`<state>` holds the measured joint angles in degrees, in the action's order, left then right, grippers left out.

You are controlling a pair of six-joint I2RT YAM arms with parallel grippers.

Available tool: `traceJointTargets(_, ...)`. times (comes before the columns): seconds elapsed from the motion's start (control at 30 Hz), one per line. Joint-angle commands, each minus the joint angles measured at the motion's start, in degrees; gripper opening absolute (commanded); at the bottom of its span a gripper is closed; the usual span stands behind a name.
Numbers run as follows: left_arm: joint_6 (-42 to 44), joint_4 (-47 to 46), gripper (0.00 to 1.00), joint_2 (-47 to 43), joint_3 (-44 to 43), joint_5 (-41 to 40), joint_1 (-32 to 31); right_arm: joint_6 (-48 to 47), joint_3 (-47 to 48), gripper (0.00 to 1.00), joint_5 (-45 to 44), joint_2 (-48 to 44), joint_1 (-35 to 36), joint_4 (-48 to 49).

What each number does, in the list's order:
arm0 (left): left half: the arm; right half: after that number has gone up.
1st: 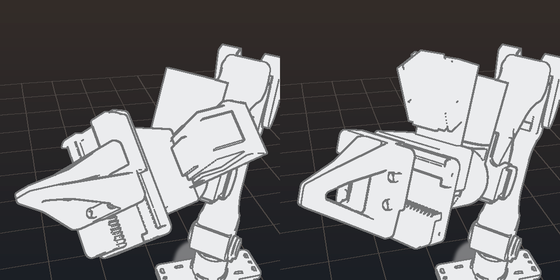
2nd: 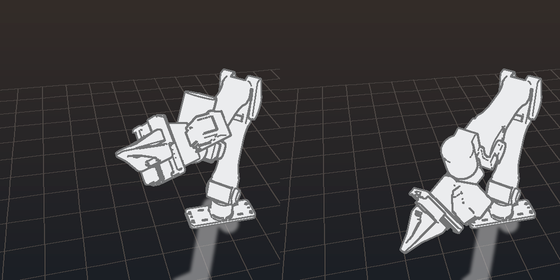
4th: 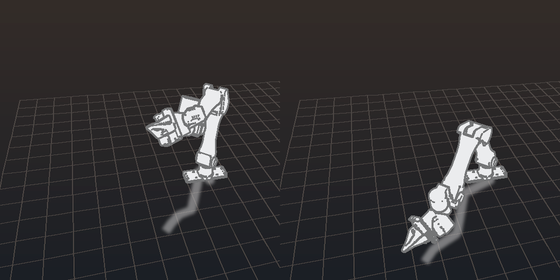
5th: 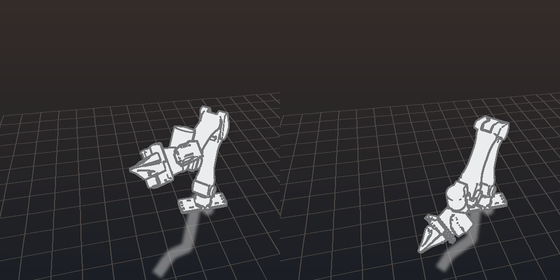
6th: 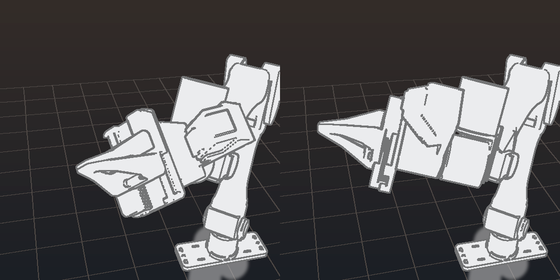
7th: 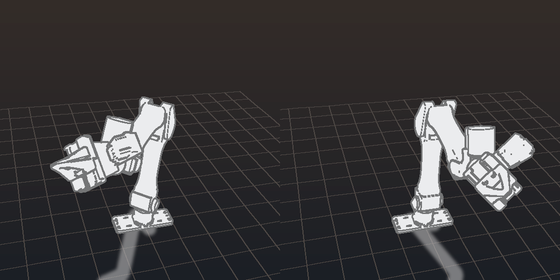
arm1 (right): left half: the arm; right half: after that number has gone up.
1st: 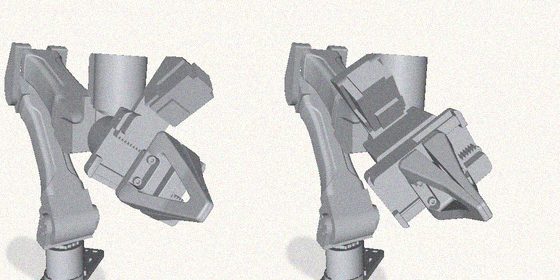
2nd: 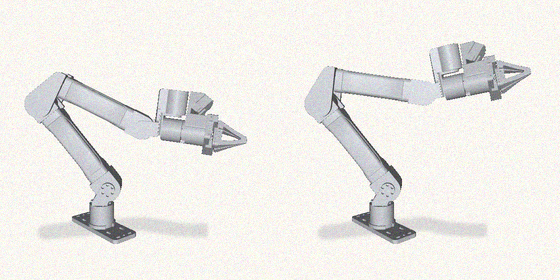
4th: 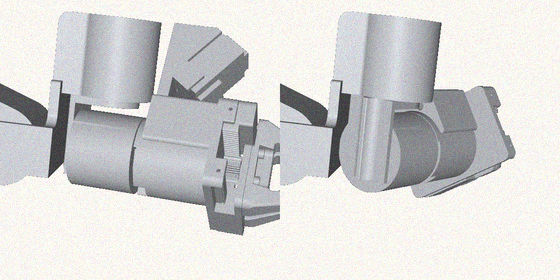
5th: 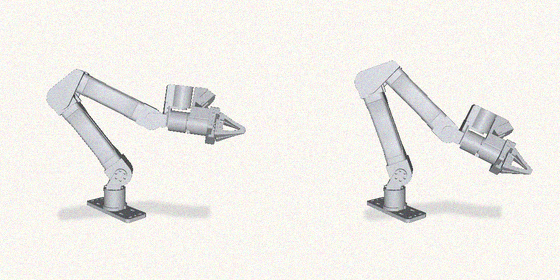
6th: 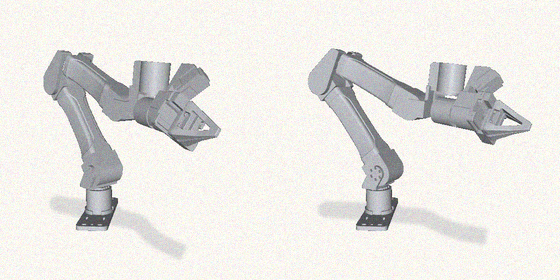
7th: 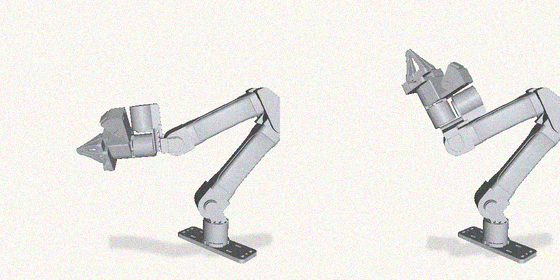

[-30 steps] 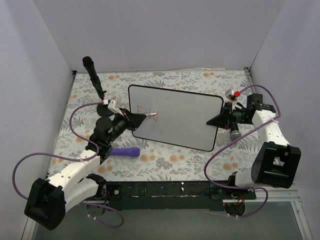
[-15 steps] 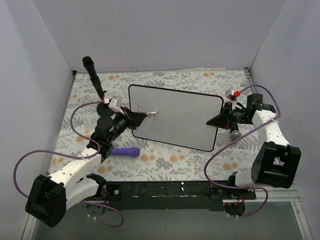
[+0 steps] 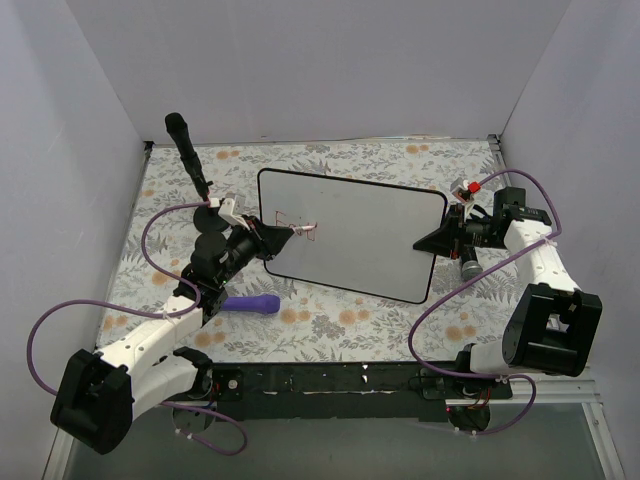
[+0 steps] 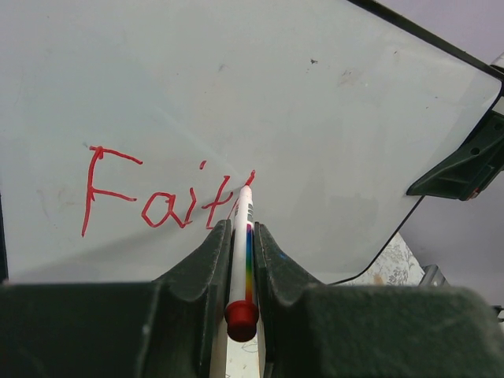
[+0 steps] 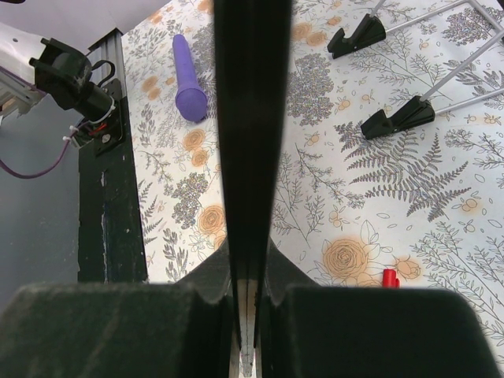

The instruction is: Write a sentence on the whiteboard

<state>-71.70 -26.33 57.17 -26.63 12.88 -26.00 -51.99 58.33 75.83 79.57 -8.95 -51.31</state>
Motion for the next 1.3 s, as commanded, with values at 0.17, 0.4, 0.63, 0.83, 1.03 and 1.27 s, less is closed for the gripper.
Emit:
traceJointTargets(0.17, 1.8, 3.9, 0.00, -1.0, 0.6, -1.5, 0.2, -2.5, 0.4, 0.01, -0.9, -1.6, 0.3, 0.5)
traceJointTargets(0.4, 1.7, 5.3, 0.00, -1.4, 1.9, -1.1, 0.2, -2.5, 0.4, 0.01, -0.9, -1.6, 0.3, 0.5)
traceJointTargets(0.63, 1.0, 5.9, 0.00, -2.1, 3.3, -0.6, 0.2, -2.5, 0.4, 0.01, -0.9, -1.5, 0.2, 0.5)
traceJointTargets(0.83, 0.2, 5.5, 0.00, -2.8, 4.4, 0.0, 0.2, -2.5, 0.4, 0.01, -0.9, -1.5, 0.2, 0.5)
traceJointTargets(1.03, -1.2, 3.0, 0.00, -4.3, 3.4, 1.4, 0.2, -2.5, 0.3, 0.01, -0.9, -1.7, 0.2, 0.5)
traceJointTargets(1.27, -1.6, 2.4, 0.00, -4.4, 1.6, 0.6, 0.2, -2.5, 0.2, 0.01, -1.0, -1.7, 0.3, 0.5)
